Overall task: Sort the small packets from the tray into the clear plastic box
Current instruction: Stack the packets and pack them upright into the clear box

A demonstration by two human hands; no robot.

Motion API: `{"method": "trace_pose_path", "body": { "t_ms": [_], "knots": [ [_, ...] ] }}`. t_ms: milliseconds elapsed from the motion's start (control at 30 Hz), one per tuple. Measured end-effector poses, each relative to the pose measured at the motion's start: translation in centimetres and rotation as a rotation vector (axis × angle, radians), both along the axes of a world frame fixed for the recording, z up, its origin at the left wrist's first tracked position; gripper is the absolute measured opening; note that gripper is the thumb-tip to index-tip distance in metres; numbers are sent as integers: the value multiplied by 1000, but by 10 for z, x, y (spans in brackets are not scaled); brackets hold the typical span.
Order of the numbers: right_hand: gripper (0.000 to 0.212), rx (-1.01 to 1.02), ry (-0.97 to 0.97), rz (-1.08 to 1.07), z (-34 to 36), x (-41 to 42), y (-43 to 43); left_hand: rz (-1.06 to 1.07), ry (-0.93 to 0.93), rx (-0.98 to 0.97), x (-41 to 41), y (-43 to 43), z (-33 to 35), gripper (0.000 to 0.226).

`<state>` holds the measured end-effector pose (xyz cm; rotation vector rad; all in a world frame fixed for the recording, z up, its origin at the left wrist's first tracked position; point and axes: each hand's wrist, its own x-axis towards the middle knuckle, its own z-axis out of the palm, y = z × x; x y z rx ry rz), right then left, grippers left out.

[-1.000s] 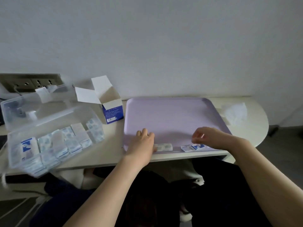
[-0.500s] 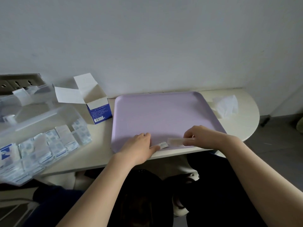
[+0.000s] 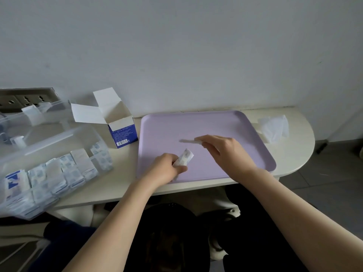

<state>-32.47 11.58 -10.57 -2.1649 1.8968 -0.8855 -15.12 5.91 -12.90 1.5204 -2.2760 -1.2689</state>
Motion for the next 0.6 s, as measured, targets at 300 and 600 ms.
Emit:
{"method": "trace_pose_path", "body": {
  "t_ms": [300,600],
  "knots": [
    [32,-148,235,192,-11,7,-6,-5,269,313,15,-3,31,19],
    [45,-218,284,244,-10,10,-8,72,413,475,17,1,37,49]
  ]
}}
